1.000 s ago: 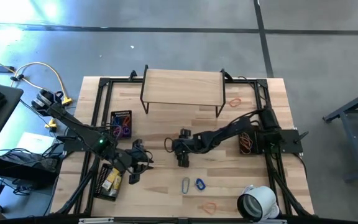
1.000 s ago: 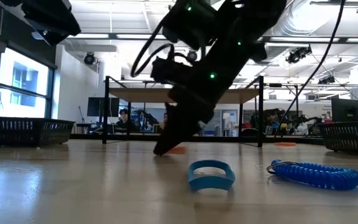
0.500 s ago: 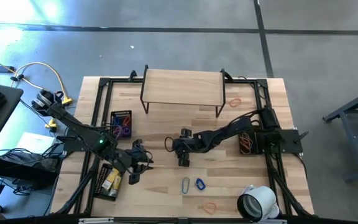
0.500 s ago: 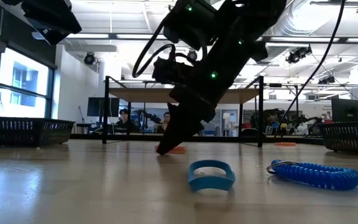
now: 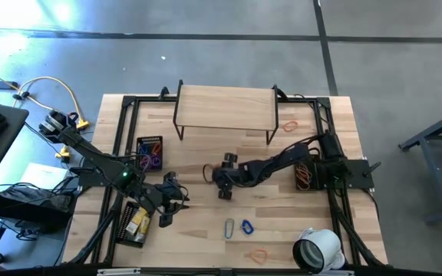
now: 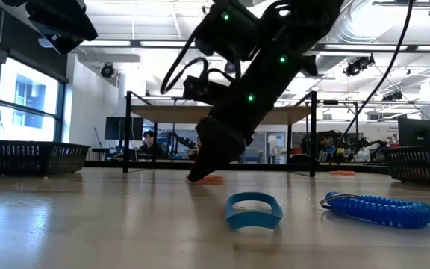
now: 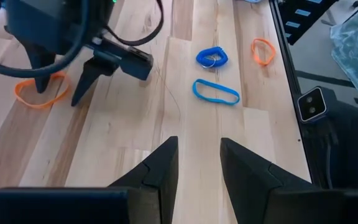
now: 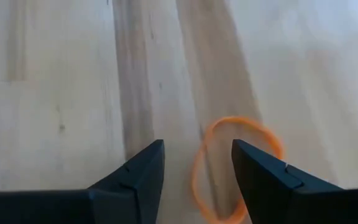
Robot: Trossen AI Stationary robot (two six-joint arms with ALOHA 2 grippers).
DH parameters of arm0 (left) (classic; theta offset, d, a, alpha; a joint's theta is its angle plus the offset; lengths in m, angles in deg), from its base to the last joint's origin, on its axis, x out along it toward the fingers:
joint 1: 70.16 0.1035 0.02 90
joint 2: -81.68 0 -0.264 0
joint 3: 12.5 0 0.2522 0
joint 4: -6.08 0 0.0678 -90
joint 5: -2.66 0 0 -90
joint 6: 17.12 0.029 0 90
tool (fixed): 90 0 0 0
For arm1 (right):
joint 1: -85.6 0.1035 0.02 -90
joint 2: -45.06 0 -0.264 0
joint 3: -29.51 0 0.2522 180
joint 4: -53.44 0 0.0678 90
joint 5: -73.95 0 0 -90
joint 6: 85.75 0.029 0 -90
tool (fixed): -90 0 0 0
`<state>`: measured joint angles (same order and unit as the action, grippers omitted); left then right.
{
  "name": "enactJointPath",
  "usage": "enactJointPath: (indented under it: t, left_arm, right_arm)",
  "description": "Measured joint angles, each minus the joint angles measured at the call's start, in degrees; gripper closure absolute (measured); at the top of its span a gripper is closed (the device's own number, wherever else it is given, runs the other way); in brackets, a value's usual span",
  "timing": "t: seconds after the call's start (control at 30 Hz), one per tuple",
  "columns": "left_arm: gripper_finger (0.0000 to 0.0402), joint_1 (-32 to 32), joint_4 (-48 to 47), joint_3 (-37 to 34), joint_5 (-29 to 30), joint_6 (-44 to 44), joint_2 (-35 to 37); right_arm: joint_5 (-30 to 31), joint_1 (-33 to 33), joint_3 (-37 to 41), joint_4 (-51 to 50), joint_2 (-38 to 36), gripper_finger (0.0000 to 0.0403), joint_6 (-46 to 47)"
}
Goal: Pick & Place Office Desk Supplies
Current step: Put the orange rubber band into the top right black bin
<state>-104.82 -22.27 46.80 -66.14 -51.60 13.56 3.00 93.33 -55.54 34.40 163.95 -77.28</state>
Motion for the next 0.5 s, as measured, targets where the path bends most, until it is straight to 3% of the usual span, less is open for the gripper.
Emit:
enactJointPath:
  t: [0.17, 0.37, 0.5]
  left_arm:
    - [0.0287, -0.02, 0.00, 0.00, -0.05, 0.00, 0.00]
    - [0.0287, -0.02, -0.01, 0.00, -0.10, 0.00, 0.00]
    - [0.0287, -0.02, 0.00, 0.00, -0.11, 0.00, 0.00]
  right_arm:
    - [-7.18, -2.24, -0.17, -2.48, 0.67, 0.0225, 6.09]
    - [-7.02, -2.59, -0.35, -3.80, 2.64, 0.0231, 6.01]
    - [-7.09, -2.59, -0.33, -3.98, 2.77, 0.0257, 5.61]
